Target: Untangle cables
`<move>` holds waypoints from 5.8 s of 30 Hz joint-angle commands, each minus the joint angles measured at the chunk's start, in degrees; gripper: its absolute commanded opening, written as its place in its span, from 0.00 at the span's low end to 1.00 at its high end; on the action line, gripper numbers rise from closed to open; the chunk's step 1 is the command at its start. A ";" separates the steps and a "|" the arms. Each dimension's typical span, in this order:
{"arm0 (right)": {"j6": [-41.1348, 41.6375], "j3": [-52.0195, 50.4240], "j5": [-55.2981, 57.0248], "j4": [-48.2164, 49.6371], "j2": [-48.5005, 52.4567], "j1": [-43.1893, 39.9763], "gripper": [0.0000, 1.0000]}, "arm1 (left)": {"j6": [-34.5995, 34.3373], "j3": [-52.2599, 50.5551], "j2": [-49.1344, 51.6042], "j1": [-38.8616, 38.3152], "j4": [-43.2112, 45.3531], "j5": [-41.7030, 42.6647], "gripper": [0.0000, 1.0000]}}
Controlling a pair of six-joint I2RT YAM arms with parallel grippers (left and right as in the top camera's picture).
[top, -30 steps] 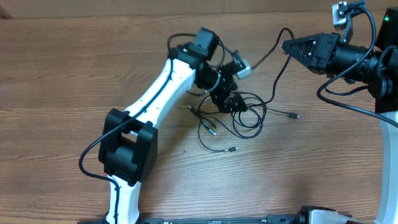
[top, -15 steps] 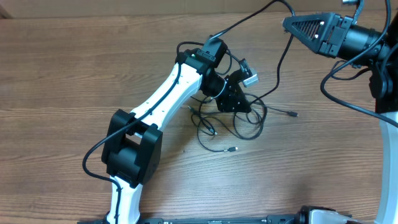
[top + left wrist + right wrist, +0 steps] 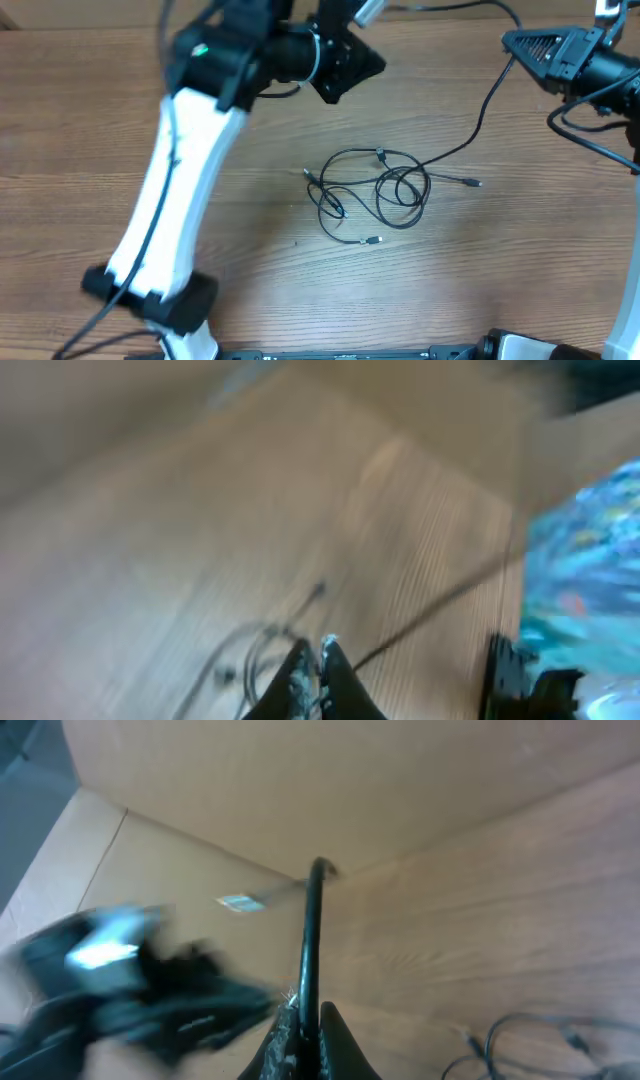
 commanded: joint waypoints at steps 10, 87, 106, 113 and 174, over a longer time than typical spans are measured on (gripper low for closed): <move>37.70 0.87 -9.81 37.79 -0.59 -0.94 0.04 | 0.98 -1.33 5.55 -7.15 -2.51 -6.12 0.58; -2.62 0.76 21.70 -14.97 8.11 -1.38 0.75 | -30.82 1.49 -9.94 9.18 6.64 -1.01 0.04; -31.08 -12.02 16.33 -18.29 8.48 27.82 0.83 | -32.74 1.46 -9.79 18.40 4.57 5.09 0.04; -37.92 -13.94 14.08 -14.53 8.59 32.46 0.83 | -32.74 1.46 -9.79 18.40 4.39 5.07 0.04; -4.90 -13.94 50.60 -13.40 20.96 7.13 0.23 | -33.09 1.42 -9.49 55.54 -1.03 -15.76 0.04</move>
